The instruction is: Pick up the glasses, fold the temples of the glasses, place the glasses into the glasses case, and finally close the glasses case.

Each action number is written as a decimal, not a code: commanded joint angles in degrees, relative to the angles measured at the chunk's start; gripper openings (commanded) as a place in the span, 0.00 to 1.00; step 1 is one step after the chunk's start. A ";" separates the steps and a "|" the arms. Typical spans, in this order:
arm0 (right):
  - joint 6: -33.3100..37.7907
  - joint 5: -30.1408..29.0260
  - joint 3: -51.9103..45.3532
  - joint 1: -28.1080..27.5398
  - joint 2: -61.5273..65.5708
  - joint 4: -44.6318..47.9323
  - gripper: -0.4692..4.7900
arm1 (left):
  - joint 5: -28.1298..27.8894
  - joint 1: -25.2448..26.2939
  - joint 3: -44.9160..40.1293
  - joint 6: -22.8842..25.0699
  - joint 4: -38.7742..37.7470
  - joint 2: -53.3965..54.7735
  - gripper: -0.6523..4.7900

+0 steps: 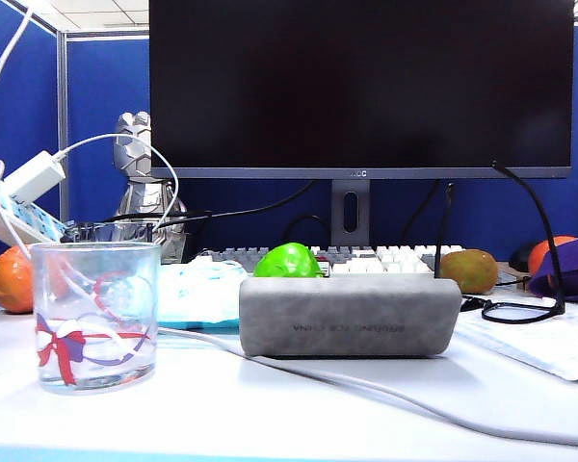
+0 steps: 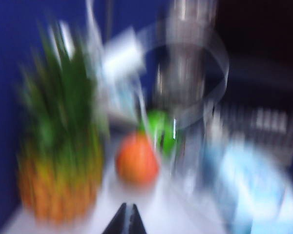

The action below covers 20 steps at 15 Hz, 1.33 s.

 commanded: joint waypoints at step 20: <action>-32.15 -16.92 34.12 5.92 65.66 -11.45 0.54 | 17.81 0.00 45.48 -3.80 -2.12 47.69 0.11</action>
